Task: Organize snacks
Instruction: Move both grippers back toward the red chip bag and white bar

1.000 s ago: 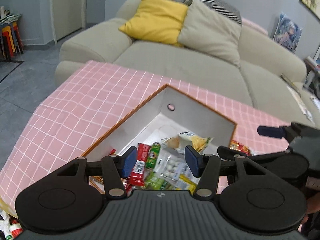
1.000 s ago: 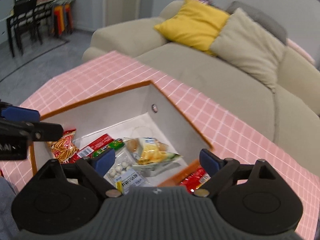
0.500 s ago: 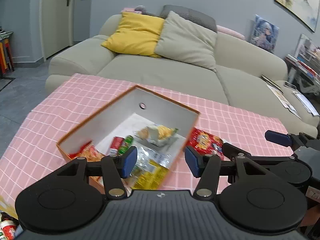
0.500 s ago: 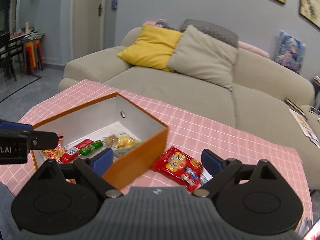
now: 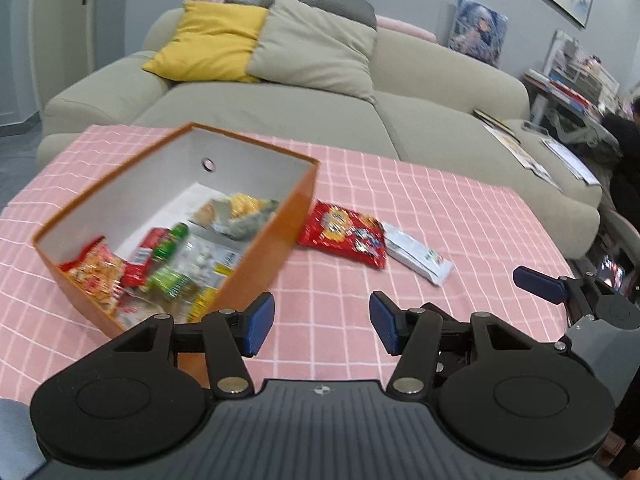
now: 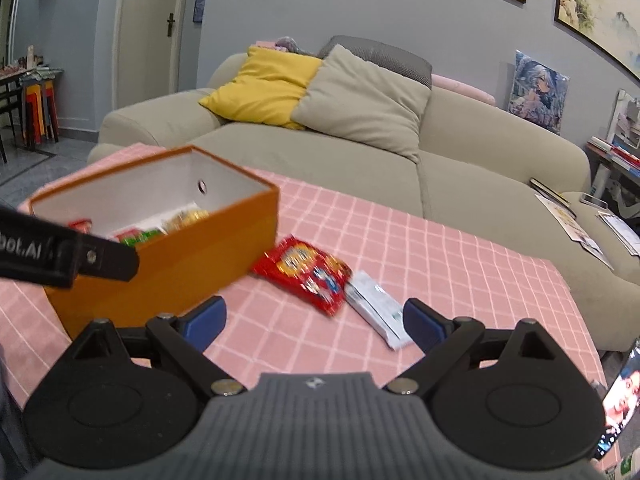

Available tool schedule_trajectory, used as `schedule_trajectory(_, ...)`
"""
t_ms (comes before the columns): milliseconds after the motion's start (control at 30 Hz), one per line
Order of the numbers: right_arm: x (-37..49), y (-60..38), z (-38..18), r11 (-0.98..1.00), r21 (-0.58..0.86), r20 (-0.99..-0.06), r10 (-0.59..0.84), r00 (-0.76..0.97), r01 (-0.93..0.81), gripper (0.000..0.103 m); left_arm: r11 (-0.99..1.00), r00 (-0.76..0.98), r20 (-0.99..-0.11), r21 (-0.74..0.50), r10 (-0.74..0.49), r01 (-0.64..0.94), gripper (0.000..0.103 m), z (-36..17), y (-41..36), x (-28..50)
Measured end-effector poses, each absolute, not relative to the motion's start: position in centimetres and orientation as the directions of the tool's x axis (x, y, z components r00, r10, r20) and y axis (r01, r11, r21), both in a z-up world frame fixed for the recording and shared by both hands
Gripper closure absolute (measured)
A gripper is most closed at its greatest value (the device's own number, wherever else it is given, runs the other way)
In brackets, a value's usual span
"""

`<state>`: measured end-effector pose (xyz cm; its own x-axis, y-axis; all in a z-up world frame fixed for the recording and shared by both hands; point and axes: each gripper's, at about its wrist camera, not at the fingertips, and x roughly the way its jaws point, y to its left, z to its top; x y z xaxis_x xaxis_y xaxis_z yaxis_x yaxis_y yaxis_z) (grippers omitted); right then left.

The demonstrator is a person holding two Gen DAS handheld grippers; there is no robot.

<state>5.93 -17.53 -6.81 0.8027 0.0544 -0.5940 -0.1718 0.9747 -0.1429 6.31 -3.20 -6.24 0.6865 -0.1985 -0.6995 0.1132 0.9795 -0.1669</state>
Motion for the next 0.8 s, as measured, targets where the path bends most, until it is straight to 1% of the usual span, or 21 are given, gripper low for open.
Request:
schedule_trajectory(400,7.8,-21.4,-11.2,0.986,-0.133,-0.665,-0.011,0.747,-0.104,0.012,0.977,0.627,-0.749,-0.155,-0.213,0.147,0.038,-9.6,-6.1,8.5)
schedule_trajectory(800,13.5,-23.9,-14.6,0.978,-0.134,-0.714,0.016,0.700,-0.159,0.012,0.974,0.586,-0.782,-0.117,-0.212,0.195,0.038,-12.0,-8.7,13.3)
